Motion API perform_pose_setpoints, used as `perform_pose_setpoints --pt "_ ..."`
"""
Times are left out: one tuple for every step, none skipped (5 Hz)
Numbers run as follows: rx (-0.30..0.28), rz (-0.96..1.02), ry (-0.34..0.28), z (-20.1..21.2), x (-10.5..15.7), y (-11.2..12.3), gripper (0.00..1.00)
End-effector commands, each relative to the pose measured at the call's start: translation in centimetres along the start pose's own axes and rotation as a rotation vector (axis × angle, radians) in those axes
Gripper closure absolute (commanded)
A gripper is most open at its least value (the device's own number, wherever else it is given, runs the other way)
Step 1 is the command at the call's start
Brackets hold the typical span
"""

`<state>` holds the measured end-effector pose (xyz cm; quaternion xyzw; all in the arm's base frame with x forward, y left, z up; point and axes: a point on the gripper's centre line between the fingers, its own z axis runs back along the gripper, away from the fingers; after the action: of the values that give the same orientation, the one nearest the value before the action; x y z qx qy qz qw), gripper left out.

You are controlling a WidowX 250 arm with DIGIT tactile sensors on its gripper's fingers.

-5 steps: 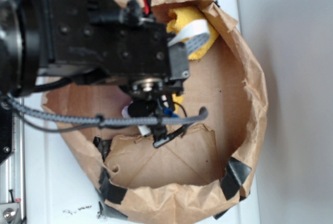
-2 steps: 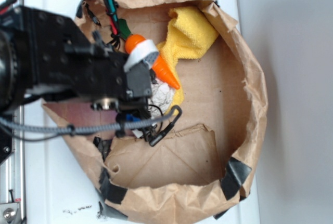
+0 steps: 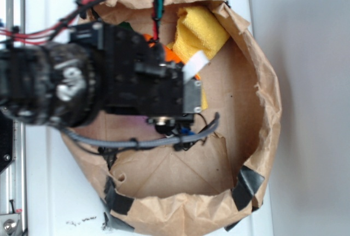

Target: Grab the white paper.

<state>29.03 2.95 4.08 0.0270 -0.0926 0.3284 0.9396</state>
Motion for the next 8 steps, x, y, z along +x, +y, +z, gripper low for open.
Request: perform_pose_setpoints --pt "-0.072 -0.016 -0.045 2.7 0.7 0.2 1.0" --pt "-0.095 -0.039 -0.021 3.1 0.3 0.7 1.0" --pt "-0.109 -0.089 -0.011 4.2 0.0 0.9 1.0" --pt "-0.199 -0.106 0.007 6.3 2.0 -0.9 1.0" --pt "-0.289 -0.137 0.047 9.2 1.9 -0.5 1.0" --pt "-0.367 -0.161 0.073 11.7 1.8 0.1 1.0" --pt "-0.395 -0.158 0.08 13.4 2.0 0.4 1.0" --pt "-0.359 -0.16 0.054 12.7 2.2 0.3 0.0"
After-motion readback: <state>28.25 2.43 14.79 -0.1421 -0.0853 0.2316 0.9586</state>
